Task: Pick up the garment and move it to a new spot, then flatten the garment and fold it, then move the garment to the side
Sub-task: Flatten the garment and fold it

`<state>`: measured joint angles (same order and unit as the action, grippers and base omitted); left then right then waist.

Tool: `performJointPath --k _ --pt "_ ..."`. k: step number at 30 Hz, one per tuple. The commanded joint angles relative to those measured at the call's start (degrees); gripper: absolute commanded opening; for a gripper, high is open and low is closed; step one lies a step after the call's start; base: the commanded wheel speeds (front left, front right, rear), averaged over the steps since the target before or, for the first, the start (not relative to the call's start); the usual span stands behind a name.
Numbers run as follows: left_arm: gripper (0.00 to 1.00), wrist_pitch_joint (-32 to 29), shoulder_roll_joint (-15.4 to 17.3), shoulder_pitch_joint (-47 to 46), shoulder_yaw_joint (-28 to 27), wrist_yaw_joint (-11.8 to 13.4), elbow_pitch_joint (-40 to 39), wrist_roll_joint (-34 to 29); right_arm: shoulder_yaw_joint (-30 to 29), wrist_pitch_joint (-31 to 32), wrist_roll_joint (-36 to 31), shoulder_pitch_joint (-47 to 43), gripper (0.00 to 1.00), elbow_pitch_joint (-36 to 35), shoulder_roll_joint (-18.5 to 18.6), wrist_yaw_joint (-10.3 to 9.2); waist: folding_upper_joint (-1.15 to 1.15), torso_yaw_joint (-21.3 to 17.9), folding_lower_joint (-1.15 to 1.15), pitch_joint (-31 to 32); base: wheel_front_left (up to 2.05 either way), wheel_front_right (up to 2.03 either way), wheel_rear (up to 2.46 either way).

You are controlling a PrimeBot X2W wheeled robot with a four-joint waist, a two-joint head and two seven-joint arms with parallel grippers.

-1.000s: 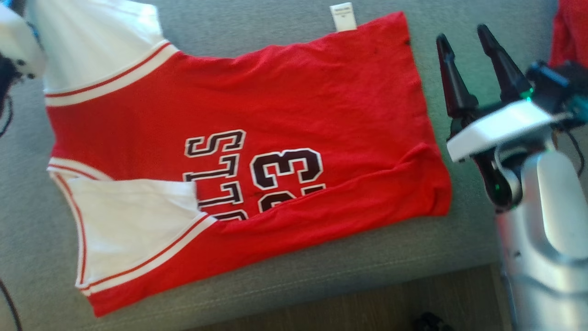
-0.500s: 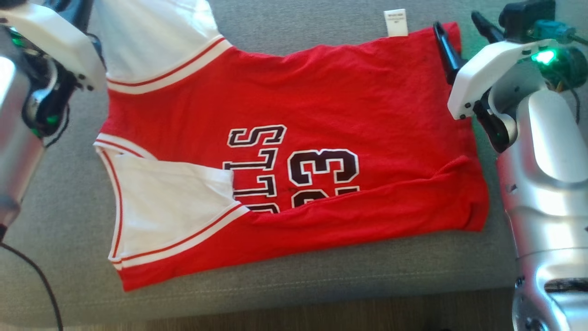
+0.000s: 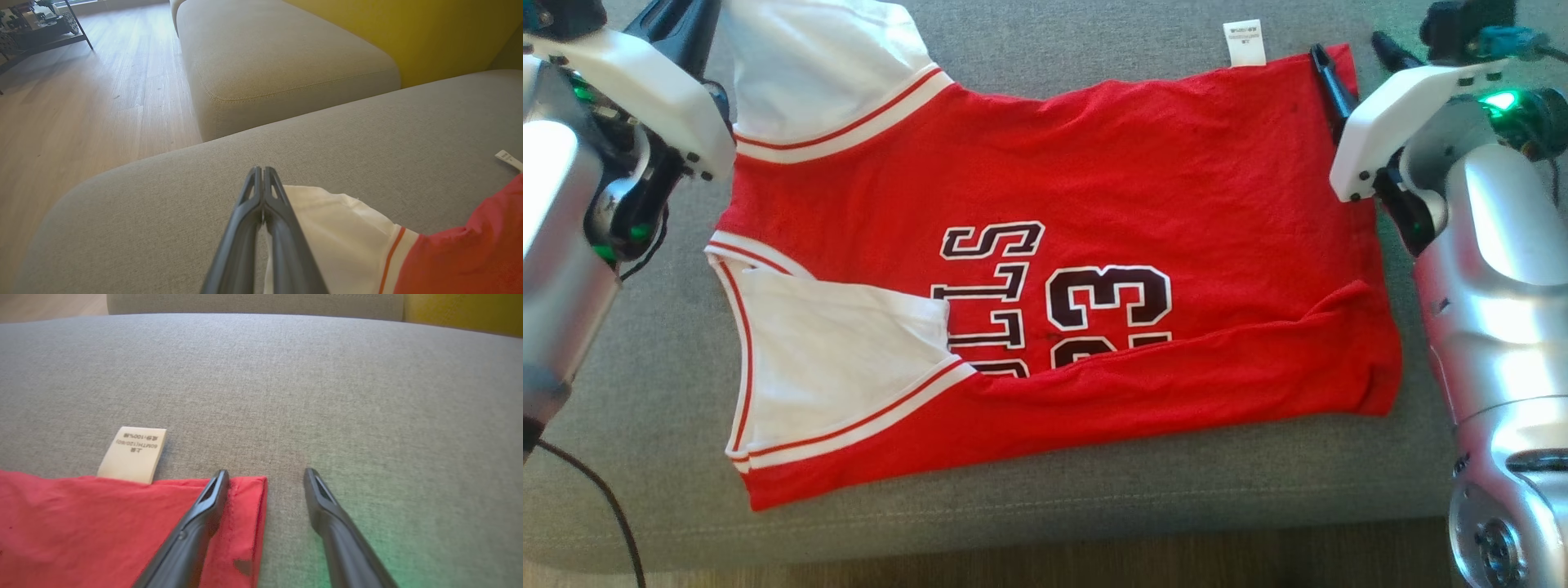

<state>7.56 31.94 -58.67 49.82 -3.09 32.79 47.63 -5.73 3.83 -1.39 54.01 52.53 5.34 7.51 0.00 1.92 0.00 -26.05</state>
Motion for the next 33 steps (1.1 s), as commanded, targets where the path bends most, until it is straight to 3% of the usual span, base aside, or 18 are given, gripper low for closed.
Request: performJointPath --k 1,2,16,24,33 --pt "0.00 -0.13 3.14 -1.31 -2.19 0.33 -1.27 0.48 1.31 -0.12 -0.32 0.75 0.15 -0.56 -0.58 -0.02 0.00 -0.05 0.00 0.06 0.00 0.00 0.00" --pt "0.00 -0.15 3.24 -1.18 -2.23 0.46 -1.45 0.57 1.88 -0.41 -0.34 0.87 0.00 0.13 -0.59 -0.02 0.00 -0.08 0.00 0.15 0.00 0.00 0.00" --pt "0.00 -0.20 4.24 1.78 -2.17 1.60 -3.21 1.93 6.60 -8.59 1.57 0.68 0.00 4.50 0.58 -0.02 0.00 0.38 0.00 2.39 0.00 0.00 0.00" --pt "0.00 -0.13 6.00 5.13 -2.11 2.59 -5.82 2.93 9.00 -12.93 5.25 -2.05 0.00 2.67 1.14 -0.02 0.00 0.78 0.00 4.97 0.00 0.00 0.00" --pt "0.00 -0.59 8.25 9.84 -1.88 4.47 -9.16 4.20 11.22 -11.42 9.56 -7.84 0.00 -2.35 3.63 -0.02 0.00 1.25 0.00 8.62 0.00 0.00 0.00"
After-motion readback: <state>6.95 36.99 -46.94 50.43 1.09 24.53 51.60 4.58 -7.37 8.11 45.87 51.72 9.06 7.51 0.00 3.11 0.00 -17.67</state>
